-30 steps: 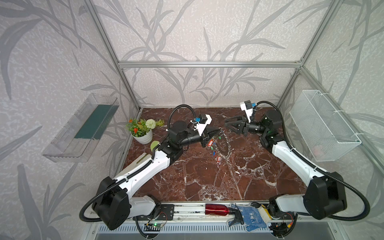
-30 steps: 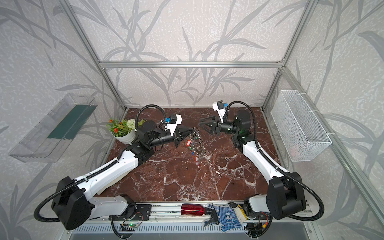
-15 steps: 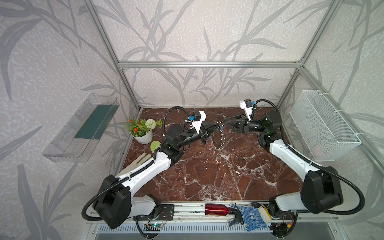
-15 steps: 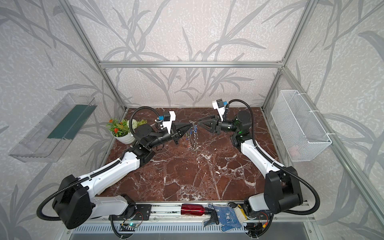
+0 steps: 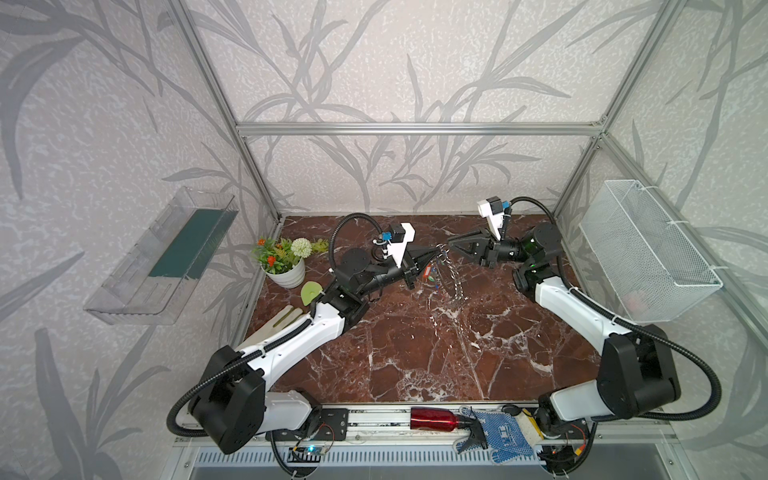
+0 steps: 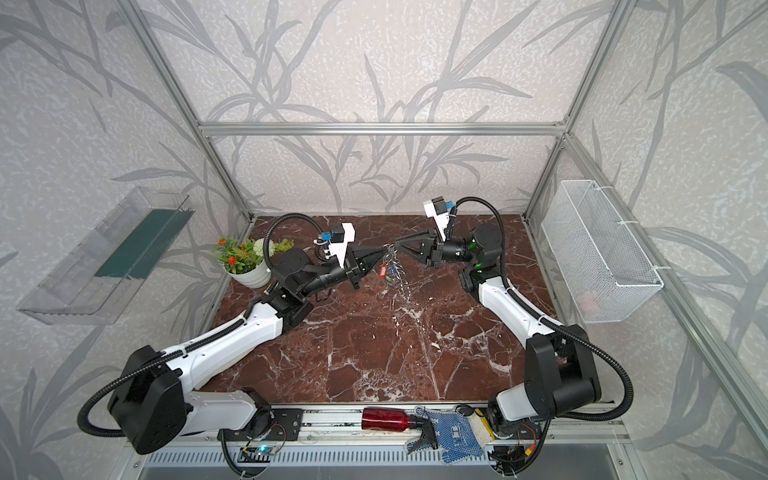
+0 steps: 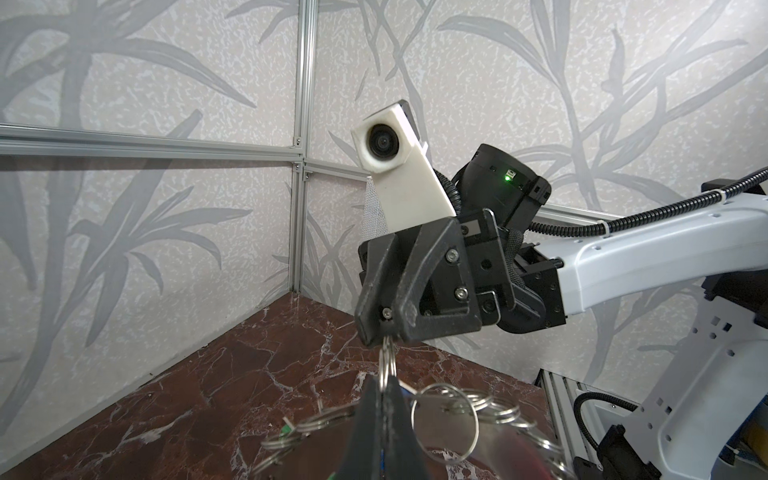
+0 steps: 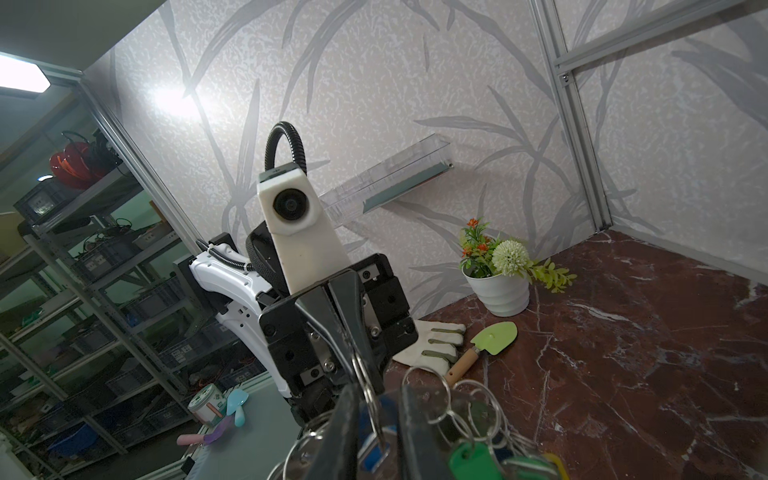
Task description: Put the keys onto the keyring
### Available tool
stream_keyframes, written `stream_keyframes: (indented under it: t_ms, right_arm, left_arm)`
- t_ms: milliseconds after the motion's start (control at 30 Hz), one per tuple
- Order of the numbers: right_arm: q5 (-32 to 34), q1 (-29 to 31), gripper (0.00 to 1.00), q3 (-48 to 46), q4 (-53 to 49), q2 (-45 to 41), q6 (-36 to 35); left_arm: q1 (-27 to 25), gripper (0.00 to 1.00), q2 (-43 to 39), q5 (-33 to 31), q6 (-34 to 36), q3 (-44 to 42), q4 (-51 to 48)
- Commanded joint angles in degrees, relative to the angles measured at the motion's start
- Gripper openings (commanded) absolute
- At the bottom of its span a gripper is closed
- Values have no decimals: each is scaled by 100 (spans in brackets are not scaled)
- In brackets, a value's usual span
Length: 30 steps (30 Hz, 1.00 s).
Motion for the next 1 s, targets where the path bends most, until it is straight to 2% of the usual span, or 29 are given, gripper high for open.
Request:
stream_keyframes:
  t_ms: [0,200,467,567,700,967]
  right_arm:
    - [-127,18,15,-17,331,43,104]
    - [-135,18,13,1,360,108,135]
    - [-153,18,16,13,423,183,190]
    - [-153,18,11,-3,441,191,193]
    - [-162,18,0,-23,441,216,207]
    - [-91,27,0,-154,432,328,231]
  left_arm:
    - [-17,0,-17,-70,-37,253,445]
    - [-12,0,-5,-93,-21,279,432]
    - [-12,0,11,-97,7,288,408]
    - [-14,0,6,-122,16,279,400]
    - [-17,0,0,-152,15,291,401]
    - [-18,0,-172,-340,-262,340,813]
